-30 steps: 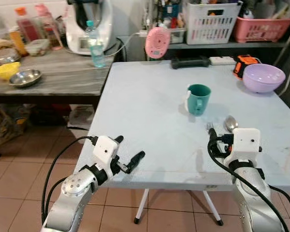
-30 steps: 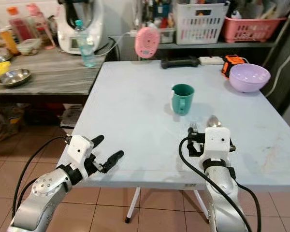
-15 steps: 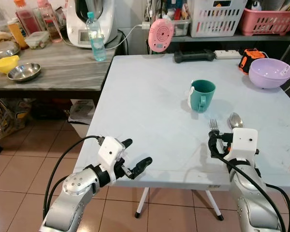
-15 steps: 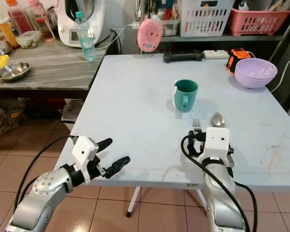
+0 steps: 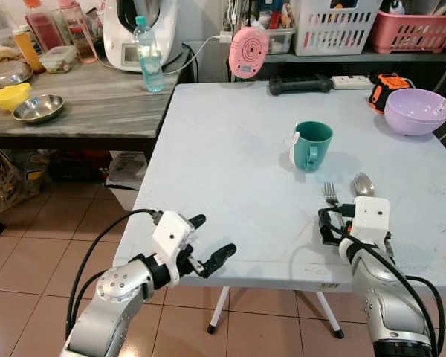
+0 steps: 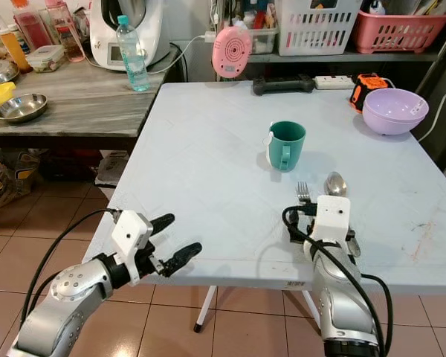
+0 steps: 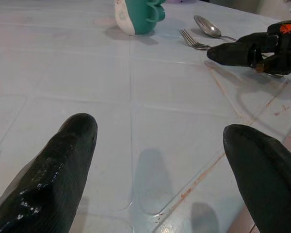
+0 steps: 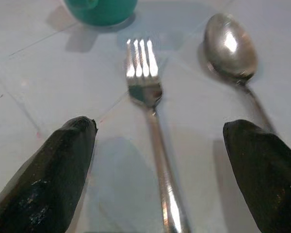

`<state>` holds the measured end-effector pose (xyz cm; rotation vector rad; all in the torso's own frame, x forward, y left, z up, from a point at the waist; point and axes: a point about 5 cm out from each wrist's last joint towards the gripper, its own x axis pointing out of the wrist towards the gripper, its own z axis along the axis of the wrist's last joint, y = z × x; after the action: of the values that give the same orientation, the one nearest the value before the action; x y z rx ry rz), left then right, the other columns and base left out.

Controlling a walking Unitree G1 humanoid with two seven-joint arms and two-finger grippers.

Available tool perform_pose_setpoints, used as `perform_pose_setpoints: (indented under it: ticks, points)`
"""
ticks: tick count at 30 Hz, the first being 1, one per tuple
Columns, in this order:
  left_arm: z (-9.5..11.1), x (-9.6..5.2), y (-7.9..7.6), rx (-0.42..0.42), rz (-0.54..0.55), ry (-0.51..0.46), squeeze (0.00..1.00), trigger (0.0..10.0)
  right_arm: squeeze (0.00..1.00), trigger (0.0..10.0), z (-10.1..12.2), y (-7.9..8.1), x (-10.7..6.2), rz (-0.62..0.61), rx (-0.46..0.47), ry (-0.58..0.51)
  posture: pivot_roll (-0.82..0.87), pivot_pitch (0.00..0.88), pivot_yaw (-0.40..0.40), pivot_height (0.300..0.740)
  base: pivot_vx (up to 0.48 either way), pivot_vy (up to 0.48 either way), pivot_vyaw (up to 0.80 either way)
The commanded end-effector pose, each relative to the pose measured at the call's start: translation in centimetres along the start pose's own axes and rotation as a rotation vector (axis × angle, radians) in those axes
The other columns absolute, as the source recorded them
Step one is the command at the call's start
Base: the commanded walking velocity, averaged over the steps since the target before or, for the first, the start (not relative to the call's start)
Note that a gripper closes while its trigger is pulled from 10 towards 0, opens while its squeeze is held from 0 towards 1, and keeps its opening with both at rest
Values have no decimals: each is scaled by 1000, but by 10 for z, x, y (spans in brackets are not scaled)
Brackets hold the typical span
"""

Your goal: Setting the table

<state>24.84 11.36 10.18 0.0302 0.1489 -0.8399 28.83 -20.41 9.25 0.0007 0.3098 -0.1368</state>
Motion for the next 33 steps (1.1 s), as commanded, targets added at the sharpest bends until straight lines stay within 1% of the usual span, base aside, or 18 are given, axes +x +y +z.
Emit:
perform_pose_setpoints:
  ticks: [1, 5, 8, 12, 14, 16, 18, 20, 21, 22, 23, 24, 25, 26, 31, 33]
  points:
    - [2, -2, 0, 18, -11, 7, 0, 10000, 0, 10000, 0, 4, 2, 34, 11, 4, -64, 49, 45, 740, 0, 0, 0]
    - [2, -2, 0, 21, -17, 10, 0, 10000, 0, 10000, -3, 8, 4, 70, -11, 21, -61, 47, 41, 740, 0, 0, 0]
    - [1, -3, 0, 24, -16, 14, 0, 10000, 0, 10000, -7, 7, 6, 97, -13, 44, -60, 46, 42, 740, 0, 0, 0]
    - [1, -5, -1, 17, -8, 16, 0, 10000, 0, 10000, -9, 6, 8, 142, -47, 55, -60, 46, 43, 740, 0, 0, 0]
    - [1, -5, -1, 16, -8, 16, 0, 10000, 0, 10000, -10, 5, 9, 144, -46, 58, -58, 45, 42, 740, 0, 0, 0]
    - [2, -5, -2, 16, -7, 16, 0, 10000, 0, 10000, -9, 3, 10, 147, -69, 55, -55, 45, 42, 740, 0, 0, 0]
    - [3, -6, -2, 19, -5, 15, 0, 10000, 0, 10000, -9, -1, 11, 146, -92, 60, -51, 46, 43, 740, 0, 0, 0]
    - [3, -6, -2, 20, -4, 15, 0, 10000, 0, 10000, -7, -7, 13, 133, -96, 53, -49, 47, 43, 740, 0, 0, 0]
    - [3, -6, -2, 20, -4, 15, 0, 10000, 0, 10000, -7, -7, 13, 133, -96, 53, -49, 47, 43, 740, 0, 0, 0]
    - [3, -6, -2, 20, -3, 15, 0, 10000, 0, 8039, -7, -7, 13, 132, -94, 52, -49, 47, 43, 740, 0, 0, 0]
    - [3, -6, -3, 18, -1, 14, 0, 10000, 0, 8039, -6, -9, 12, 125, -89, 51, -50, 47, 41, 740, 0, 0, 0]
    - [3, -7, -3, 12, 1, 14, 0, 10000, 0, 1804, -6, -12, 12, 115, -84, 51, -51, 47, 43, 740, 0, 0, 0]
    - [3, -7, -3, 12, 1, 14, 0, 10000, 0, 1804, -6, -12, 12, 115, -84, 51, -51, 47, 43, 740, 0, 0, 0]
    - [3, -7, -3, 11, 1, 14, 0, 10000, 0, 0, -7, -12, 11, 113, -83, 51, -51, 47, 43, 740, 0, 0, 0]
    - [3, -7, -2, 16, -3, 16, 0, 10000, 0, 0, -15, -14, 7, 96, -52, 72, -53, 49, 50, 740, 0, 0, 0]
    - [3, -7, -2, 16, -3, 16, 0, 10000, 0, 0, -15, -14, 7, 96, -52, 72, -53, 49, 50, 740, 0, 0, 0]
